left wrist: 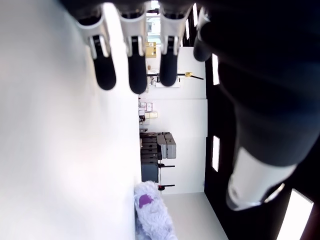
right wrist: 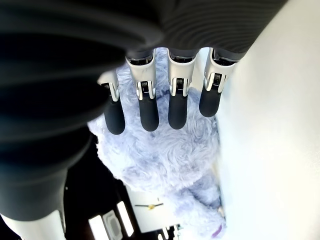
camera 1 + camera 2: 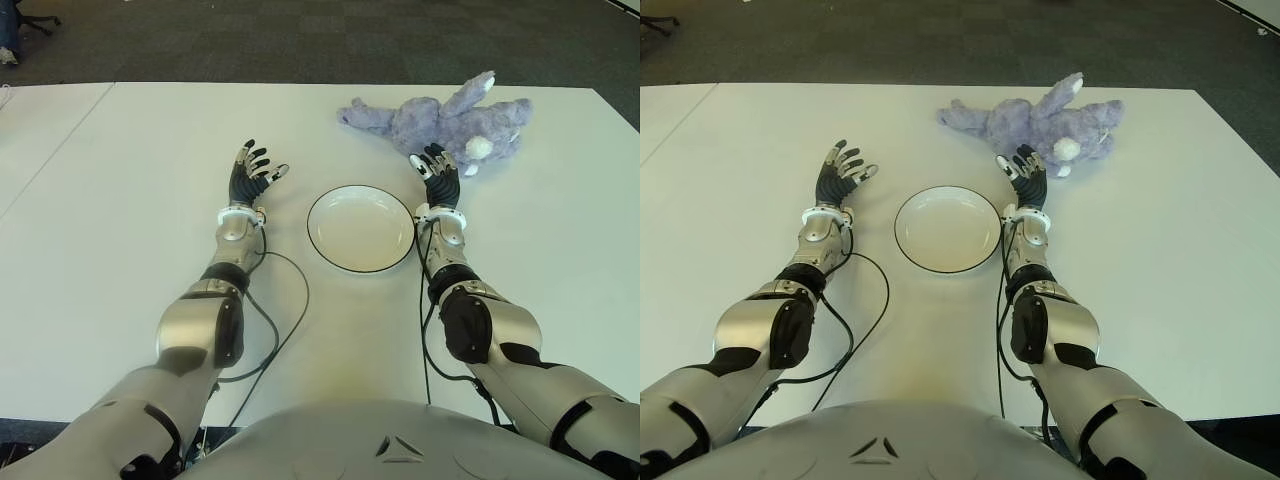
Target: Put the doll into the plate.
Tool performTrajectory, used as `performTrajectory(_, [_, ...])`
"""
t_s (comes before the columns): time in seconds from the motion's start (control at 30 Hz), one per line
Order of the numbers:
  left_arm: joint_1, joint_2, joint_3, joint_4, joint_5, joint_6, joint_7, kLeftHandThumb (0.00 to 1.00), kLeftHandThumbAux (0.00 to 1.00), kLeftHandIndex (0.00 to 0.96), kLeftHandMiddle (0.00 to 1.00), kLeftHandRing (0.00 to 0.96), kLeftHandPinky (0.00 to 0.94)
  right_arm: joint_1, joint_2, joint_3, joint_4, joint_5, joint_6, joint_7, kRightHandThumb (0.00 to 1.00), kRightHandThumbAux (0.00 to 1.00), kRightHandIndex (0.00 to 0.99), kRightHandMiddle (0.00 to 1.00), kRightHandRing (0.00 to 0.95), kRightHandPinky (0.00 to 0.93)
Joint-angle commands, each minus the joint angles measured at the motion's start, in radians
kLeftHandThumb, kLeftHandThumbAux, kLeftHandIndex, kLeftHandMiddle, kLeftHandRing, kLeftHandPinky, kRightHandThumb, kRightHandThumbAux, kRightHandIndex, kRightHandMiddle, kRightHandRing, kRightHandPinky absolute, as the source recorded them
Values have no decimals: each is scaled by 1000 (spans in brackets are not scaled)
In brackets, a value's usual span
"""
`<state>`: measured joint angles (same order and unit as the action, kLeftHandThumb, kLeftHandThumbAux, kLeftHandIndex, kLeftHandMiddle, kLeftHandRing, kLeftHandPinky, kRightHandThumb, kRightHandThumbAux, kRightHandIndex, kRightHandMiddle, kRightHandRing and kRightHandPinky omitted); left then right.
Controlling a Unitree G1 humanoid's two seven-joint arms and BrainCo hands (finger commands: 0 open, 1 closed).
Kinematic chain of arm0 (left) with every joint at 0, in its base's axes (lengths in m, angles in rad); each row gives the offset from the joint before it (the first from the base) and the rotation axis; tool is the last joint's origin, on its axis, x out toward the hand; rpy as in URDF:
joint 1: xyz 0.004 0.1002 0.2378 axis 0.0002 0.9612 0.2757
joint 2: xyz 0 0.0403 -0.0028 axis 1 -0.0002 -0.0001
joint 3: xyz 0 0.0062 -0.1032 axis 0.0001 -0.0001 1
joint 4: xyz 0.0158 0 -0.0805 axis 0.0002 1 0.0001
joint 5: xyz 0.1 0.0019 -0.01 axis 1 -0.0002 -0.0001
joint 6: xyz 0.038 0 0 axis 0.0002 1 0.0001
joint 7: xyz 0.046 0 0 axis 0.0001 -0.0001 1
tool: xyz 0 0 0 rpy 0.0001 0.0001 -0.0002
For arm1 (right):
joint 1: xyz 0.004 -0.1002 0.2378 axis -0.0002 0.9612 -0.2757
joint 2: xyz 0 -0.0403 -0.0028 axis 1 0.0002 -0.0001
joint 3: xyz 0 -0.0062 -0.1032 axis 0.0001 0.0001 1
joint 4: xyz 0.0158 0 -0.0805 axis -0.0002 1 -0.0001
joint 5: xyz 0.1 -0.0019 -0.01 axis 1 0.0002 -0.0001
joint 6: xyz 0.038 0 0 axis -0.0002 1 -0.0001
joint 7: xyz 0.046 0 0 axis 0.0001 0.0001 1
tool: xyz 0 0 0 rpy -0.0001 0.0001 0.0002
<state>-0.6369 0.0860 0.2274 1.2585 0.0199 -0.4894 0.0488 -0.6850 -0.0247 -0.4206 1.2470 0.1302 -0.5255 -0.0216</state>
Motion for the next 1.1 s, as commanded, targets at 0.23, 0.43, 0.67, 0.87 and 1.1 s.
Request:
performTrajectory(0.23, [129,-26,7,83,-6,92,1,27,795,74,185,216,242,149,40,-21,98,25,137,-19,0,782,188,174,137,129])
performTrajectory(0.43, [133,-22,6,82,-5,85,-8,25,797,76,184,213,232,129,48,6,86,-1,93,-43,0,756,188,171,144,153])
performTrajectory(0.67, [135,-17,6,81,-7,83,-23,38,800,64,169,199,219,93,71,41,60,-22,20,-60,0,741,177,157,139,152])
performTrajectory(0.87, [134,-14,6,80,-7,98,-17,51,800,58,165,194,222,69,82,57,43,-18,-55,-32,0,714,173,153,136,142])
performTrajectory(1.1, [135,-11,14,82,-15,97,-24,49,809,65,186,215,253,46,103,72,12,-14,-144,2,0,674,169,138,122,126])
